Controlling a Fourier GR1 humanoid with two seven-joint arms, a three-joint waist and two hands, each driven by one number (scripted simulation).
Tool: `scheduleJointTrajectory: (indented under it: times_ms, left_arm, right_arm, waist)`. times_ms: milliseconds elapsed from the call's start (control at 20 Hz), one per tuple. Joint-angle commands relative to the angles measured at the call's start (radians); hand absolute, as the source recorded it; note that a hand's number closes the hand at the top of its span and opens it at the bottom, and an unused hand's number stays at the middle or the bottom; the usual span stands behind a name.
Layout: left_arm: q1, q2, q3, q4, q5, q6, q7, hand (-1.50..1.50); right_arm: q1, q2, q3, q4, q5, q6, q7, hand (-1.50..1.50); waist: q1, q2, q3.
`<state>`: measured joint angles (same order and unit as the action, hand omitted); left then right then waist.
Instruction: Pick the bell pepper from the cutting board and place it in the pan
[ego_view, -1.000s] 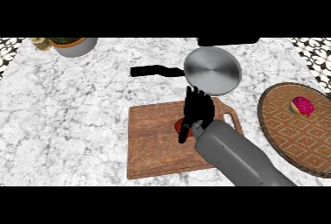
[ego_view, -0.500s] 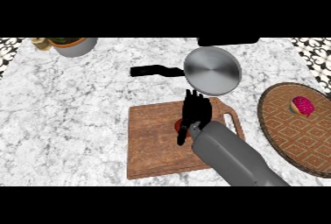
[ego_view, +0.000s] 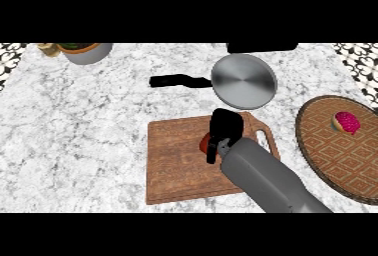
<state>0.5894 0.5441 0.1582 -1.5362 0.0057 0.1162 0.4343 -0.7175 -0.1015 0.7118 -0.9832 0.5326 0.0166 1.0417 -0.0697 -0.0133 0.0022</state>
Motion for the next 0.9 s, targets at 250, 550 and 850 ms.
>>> scheduleJointTrajectory:
  times_ms: [250,550,850]
  left_arm:
    - [-0.278,-0.053,-0.001,-0.13,0.045,0.011,-0.101,0.0]
    - [-0.18,-0.082,0.033,-0.125,0.046,0.016,-0.079,0.0]
    - [-0.114,-0.087,0.076,-0.143,0.048,0.012,-0.081,0.0]
  right_arm:
    - [-0.031,-0.002,0.031,0.026,0.065,0.008,0.032,1.5]
    - [0.087,-0.057,-0.086,0.052,0.066,-0.117,0.156,1.5]
    - [0.134,-0.099,-0.152,0.008,0.118,-0.202,0.171,1.5]
  waist:
    - [-0.046,-0.003,-0.009]
    - [-0.14,-0.034,-0.008]
    - [-0.179,-0.055,-0.011]
